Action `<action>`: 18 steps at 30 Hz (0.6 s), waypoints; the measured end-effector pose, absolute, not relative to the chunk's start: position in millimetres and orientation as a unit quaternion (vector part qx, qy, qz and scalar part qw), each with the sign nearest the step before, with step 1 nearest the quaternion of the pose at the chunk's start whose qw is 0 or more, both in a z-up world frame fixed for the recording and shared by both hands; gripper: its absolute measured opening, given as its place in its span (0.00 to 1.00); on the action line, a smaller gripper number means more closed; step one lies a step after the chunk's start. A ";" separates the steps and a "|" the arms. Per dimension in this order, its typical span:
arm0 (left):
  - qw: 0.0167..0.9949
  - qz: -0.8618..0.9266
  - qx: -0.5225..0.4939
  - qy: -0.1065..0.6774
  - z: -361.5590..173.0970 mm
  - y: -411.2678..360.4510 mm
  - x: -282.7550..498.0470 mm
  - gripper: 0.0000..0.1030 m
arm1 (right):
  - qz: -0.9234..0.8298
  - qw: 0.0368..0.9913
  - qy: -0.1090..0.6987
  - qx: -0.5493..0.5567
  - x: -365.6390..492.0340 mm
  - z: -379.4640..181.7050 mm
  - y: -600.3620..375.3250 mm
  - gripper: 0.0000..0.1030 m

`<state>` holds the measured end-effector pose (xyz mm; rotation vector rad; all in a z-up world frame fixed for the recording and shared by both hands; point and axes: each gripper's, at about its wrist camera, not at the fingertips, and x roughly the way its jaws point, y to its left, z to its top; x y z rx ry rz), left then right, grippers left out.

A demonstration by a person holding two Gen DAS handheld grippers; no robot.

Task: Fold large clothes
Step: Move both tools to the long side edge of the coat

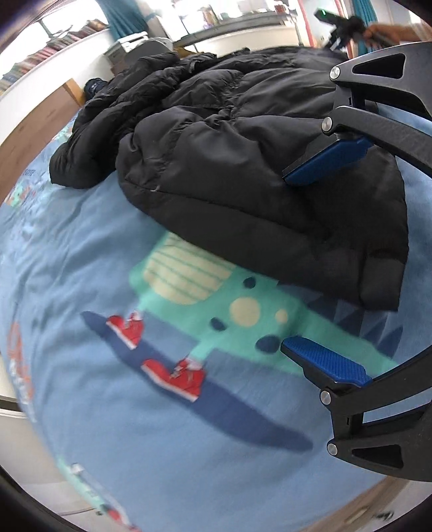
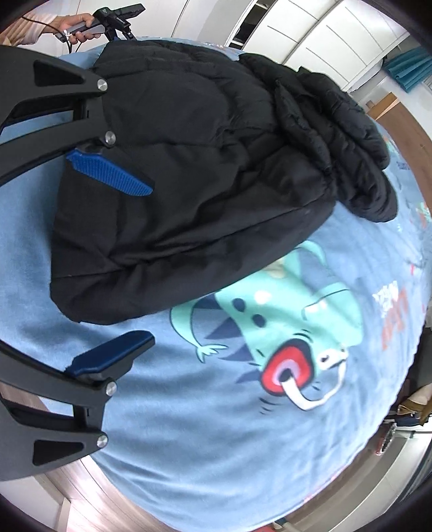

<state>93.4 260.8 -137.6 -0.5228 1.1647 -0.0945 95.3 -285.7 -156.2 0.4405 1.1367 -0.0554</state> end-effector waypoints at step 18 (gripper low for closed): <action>0.773 -0.119 -0.312 0.539 -147.2 242.4 89.1 0.91 | 0.026 0.794 0.557 0.241 103.6 -190.8 -273.1 0.84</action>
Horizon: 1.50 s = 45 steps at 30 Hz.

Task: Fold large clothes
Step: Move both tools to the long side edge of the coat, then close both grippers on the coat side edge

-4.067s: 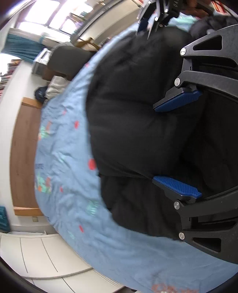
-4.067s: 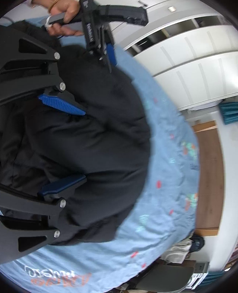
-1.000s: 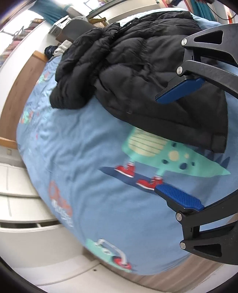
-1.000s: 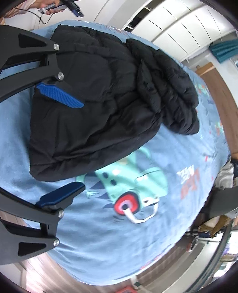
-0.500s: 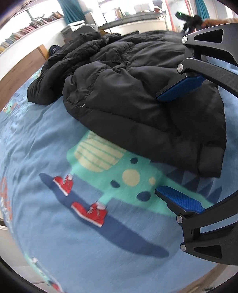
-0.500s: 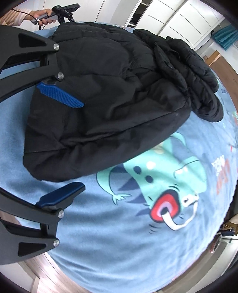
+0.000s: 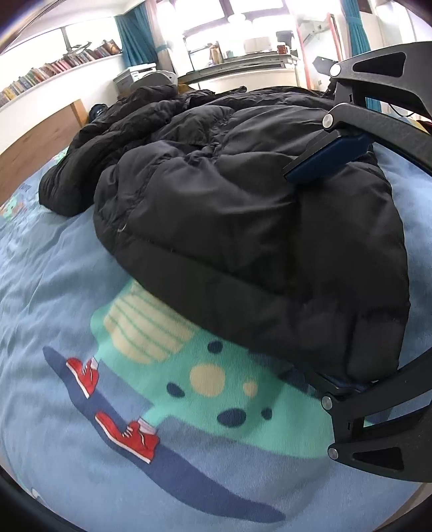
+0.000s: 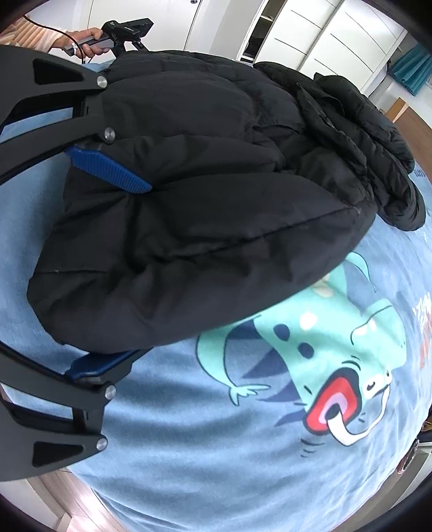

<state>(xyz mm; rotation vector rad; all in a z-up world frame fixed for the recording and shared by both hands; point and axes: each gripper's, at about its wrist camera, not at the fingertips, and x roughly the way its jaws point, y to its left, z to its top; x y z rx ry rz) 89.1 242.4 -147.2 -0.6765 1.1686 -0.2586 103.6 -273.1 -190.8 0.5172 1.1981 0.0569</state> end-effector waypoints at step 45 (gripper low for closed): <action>0.871 -0.063 -0.056 0.484 -123.4 172.2 71.7 0.30 | -0.027 0.763 0.627 0.155 158.3 -187.6 -169.1 0.47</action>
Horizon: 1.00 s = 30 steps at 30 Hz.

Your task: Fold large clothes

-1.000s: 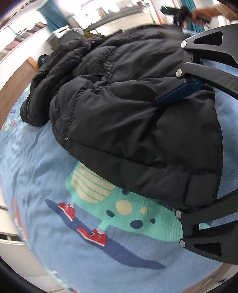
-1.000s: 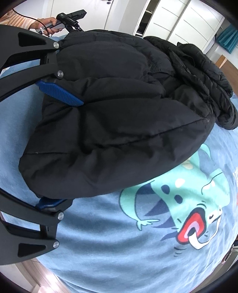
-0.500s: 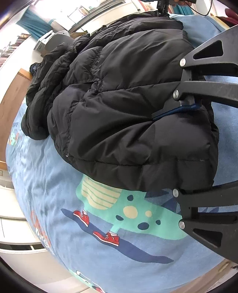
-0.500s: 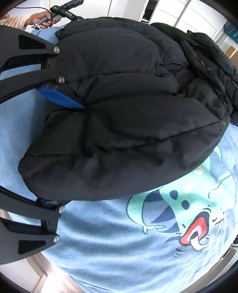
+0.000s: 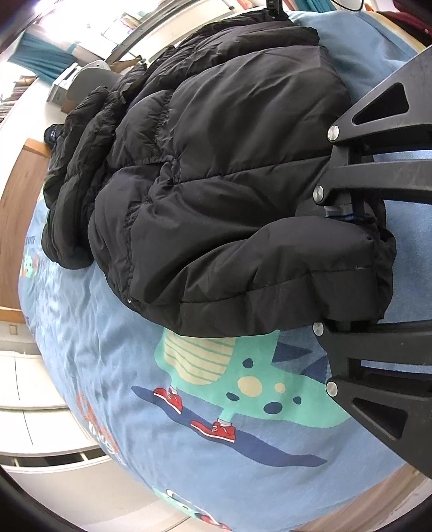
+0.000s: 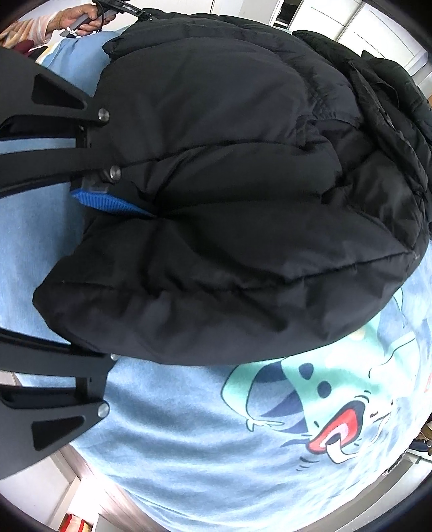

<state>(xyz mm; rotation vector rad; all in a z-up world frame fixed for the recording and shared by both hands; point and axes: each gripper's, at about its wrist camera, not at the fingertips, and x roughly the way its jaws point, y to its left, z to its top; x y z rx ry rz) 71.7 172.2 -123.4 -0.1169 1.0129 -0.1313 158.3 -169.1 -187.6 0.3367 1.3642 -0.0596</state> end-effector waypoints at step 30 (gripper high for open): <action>0.871 -0.044 0.007 0.490 -126.2 146.6 76.4 0.26 | -0.007 0.780 0.604 0.164 123.5 -199.8 -189.6 0.35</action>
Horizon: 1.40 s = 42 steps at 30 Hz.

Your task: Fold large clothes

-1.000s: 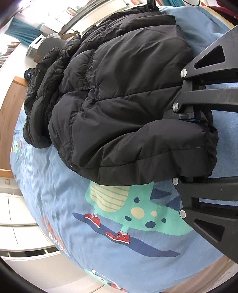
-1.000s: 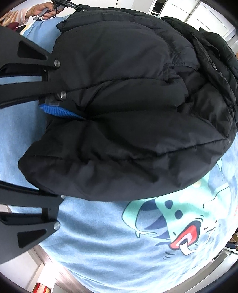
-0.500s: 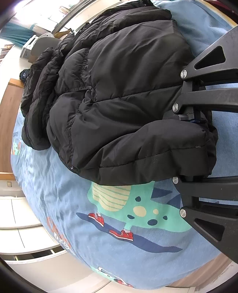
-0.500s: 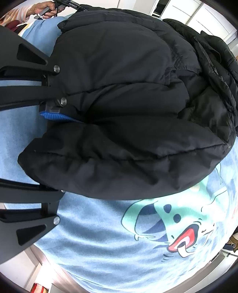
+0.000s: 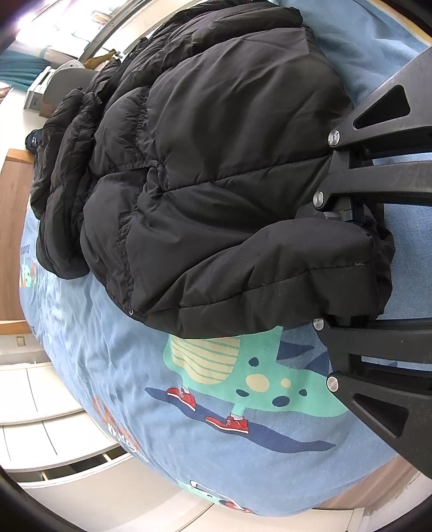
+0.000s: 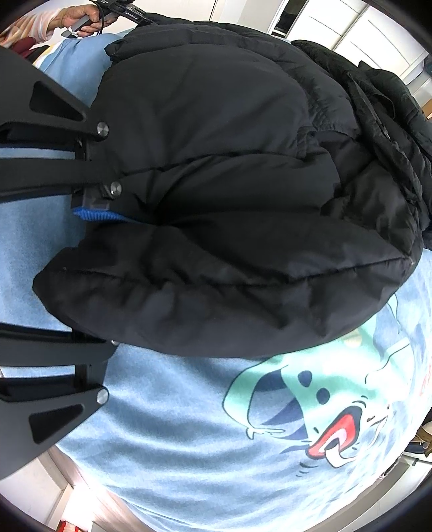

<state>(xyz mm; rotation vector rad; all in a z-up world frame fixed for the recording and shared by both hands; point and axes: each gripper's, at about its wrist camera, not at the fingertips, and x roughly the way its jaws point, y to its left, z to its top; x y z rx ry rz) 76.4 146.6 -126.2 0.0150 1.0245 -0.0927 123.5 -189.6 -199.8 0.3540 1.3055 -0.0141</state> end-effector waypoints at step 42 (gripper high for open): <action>0.864 -0.063 -0.004 0.499 -95.2 161.2 85.8 0.12 | 0.033 0.835 0.506 0.214 74.2 -146.3 -228.7 0.15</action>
